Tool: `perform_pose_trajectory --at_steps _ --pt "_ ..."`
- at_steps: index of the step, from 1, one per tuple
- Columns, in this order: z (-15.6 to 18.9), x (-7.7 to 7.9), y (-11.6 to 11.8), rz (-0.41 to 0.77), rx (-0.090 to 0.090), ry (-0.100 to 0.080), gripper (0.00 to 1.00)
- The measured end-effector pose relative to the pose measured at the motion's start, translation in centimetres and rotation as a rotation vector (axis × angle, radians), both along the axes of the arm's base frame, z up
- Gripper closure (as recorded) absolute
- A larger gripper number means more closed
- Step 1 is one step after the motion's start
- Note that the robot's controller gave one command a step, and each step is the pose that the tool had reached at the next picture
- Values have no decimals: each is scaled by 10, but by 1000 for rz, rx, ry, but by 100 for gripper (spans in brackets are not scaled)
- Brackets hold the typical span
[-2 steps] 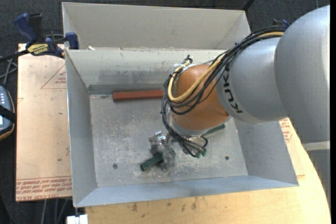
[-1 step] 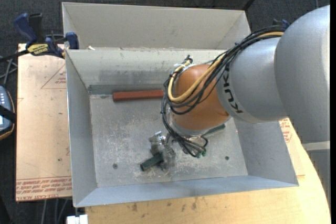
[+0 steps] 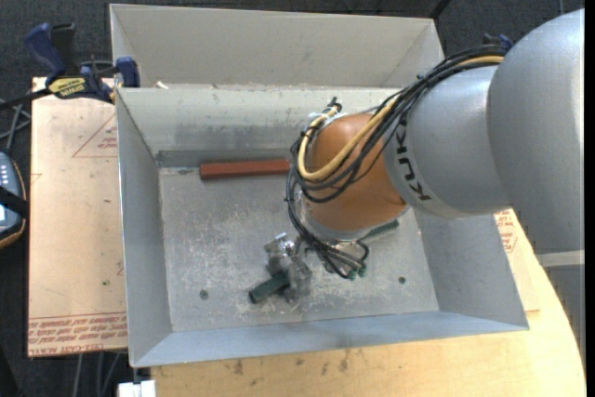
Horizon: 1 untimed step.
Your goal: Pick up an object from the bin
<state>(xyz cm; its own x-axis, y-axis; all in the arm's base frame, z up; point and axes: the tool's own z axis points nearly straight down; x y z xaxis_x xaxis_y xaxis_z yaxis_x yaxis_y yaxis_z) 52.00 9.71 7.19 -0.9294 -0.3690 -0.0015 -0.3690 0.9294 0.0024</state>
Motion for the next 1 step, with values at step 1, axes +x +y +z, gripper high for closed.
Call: perform_pose_trajectory --at_steps 1 --pt "41 -1 8 37 -1 -5 100"
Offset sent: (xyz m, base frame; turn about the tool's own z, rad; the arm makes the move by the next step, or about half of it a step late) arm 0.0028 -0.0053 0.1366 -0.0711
